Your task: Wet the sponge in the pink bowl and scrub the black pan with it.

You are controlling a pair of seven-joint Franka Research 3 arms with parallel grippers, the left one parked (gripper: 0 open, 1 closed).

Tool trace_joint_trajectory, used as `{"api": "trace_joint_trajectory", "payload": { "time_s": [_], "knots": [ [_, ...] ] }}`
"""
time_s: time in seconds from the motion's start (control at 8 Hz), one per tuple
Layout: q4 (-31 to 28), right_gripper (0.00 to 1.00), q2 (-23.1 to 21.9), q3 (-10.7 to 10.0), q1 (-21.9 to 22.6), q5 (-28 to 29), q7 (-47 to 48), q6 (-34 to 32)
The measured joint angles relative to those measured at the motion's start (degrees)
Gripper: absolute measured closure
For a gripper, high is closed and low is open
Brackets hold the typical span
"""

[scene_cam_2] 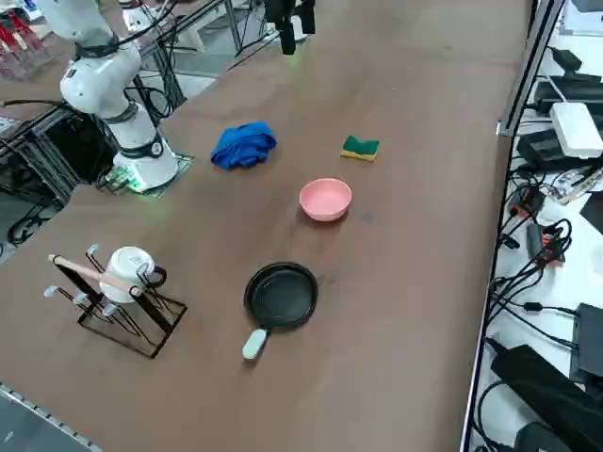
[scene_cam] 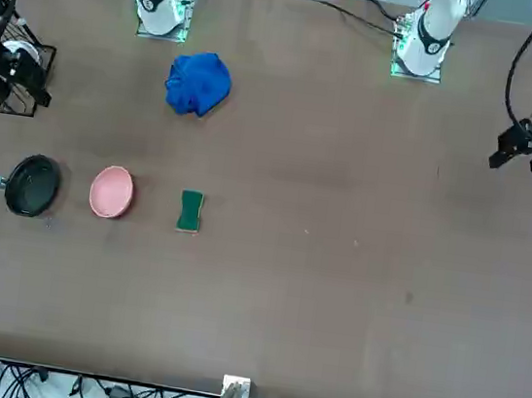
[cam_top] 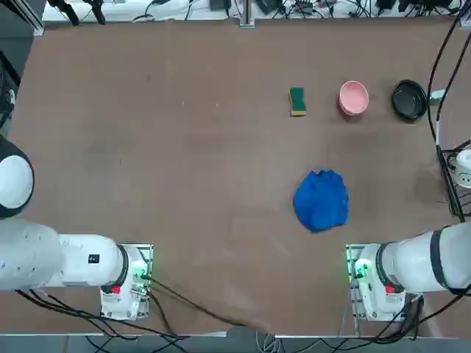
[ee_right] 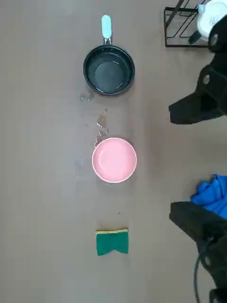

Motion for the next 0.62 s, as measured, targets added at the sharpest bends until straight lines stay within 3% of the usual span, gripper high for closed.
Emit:
{"api": "trace_joint_trajectory", "payload": {
  "time_s": [0.62],
  "knots": [
    [-0.75,0.00,0.50,0.87,0.69,3.61,-0.07,0.11]
  ]
}}
